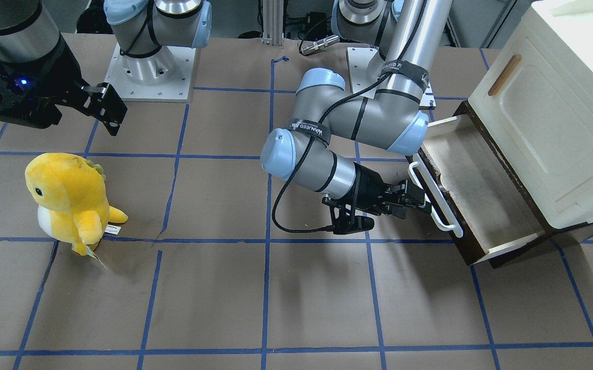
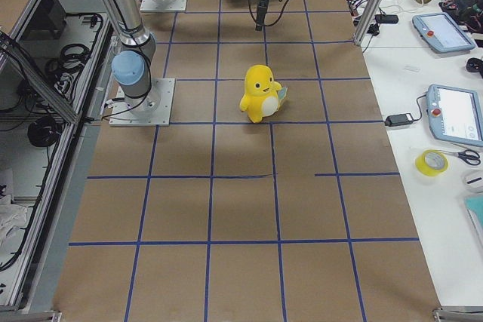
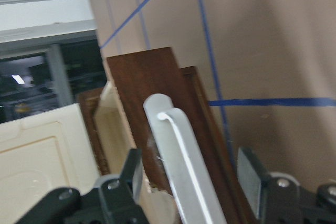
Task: Pull drawer sideways
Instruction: 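Open the left gripper and lift it away from the handle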
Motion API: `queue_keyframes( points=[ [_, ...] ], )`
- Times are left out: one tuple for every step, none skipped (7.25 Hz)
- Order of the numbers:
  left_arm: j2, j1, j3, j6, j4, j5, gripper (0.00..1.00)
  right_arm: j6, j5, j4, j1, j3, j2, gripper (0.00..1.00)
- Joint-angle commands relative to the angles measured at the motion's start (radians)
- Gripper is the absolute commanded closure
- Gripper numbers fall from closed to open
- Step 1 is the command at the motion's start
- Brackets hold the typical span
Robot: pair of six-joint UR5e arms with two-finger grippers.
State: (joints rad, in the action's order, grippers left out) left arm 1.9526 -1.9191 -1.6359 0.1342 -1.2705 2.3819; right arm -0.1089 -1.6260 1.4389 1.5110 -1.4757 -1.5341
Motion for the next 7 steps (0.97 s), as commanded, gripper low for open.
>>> queue_keyframes(
  points=[
    [-0.130,0.017,0.048,-0.042,0.013,-0.261,0.30,0.000,0.000,0.000,0.000,0.000,0.000,0.00],
    [-0.205,0.059,0.050,-0.042,-0.030,-0.374,0.30,0.000,0.000,0.000,0.000,0.000,0.000,0.00],
    [-0.287,0.131,0.056,-0.042,-0.117,-0.520,0.30,0.000,0.000,0.000,0.000,0.000,0.000,0.00],
    [-0.354,0.217,0.056,-0.042,-0.188,-0.652,0.30,0.000,0.000,0.000,-0.002,0.000,0.000,0.00],
    [-0.398,0.298,0.054,-0.042,-0.238,-0.749,0.30,0.000,0.000,0.000,0.000,0.000,0.000,0.00],
    [-0.432,0.334,0.054,-0.053,-0.280,-0.766,0.30,0.000,0.000,0.000,0.000,0.000,0.000,0.00],
    [-0.457,0.344,0.053,-0.068,-0.302,-0.786,0.26,0.000,0.000,0.000,-0.002,0.000,0.000,0.00]
  ],
)
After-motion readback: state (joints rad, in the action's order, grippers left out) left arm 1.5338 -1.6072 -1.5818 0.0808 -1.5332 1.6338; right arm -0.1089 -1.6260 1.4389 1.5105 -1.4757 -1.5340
